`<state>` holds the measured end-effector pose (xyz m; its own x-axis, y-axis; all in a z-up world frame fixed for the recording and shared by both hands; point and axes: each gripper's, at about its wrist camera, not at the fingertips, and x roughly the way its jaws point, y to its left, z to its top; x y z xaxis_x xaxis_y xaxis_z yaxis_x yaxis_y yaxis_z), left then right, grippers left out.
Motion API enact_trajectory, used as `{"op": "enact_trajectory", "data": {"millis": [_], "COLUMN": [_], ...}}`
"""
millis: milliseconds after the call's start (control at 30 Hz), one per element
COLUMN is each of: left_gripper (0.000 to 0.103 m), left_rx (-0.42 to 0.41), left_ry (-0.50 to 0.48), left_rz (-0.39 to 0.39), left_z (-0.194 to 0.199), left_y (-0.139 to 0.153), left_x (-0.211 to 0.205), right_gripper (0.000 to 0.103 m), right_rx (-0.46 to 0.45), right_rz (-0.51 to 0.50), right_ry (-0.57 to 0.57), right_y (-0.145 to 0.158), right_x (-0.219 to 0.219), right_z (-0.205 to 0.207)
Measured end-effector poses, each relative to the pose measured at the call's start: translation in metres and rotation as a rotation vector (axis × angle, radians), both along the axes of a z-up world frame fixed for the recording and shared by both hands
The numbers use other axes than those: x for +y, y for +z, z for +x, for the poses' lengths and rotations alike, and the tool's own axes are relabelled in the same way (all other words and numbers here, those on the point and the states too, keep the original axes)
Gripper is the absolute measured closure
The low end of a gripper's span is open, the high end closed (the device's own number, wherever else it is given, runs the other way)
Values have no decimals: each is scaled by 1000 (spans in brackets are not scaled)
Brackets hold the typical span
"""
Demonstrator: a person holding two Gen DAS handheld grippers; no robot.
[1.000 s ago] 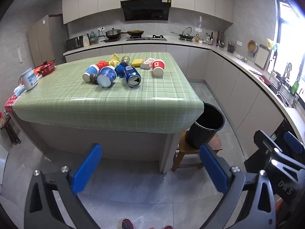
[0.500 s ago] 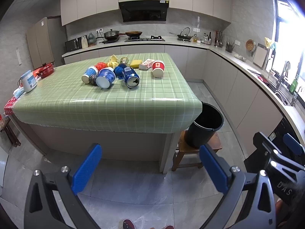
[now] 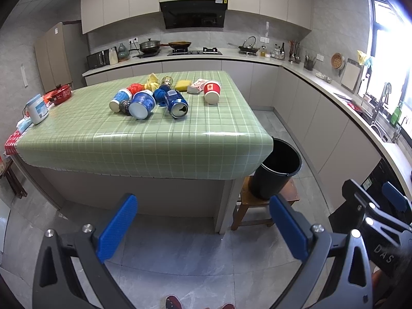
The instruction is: Collect trash
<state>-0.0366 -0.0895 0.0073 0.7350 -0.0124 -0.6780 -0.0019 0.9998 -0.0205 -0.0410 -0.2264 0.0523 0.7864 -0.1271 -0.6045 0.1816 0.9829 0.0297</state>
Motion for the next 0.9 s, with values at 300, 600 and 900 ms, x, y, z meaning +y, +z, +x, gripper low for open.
{"op": "enact_trajectory", "data": {"millis": [300,600,900], "left_gripper": [0,0,0], "left_rx": [4,6,12], "left_ry": [0,-1,15], "left_rz": [-2,0,-2], "left_z": [1,4,8], "left_y": [-1,0,-2], "left_x": [0,2,5], "right_gripper": [0,0,0], "right_rx": [0,3,12], "right_rz": [1,2,-5], "right_ry": [-5,-8,-21], "right_y": [-1,-1,-3], "right_x": [-1,-4,-8], "right_z": [1,3,5]}}
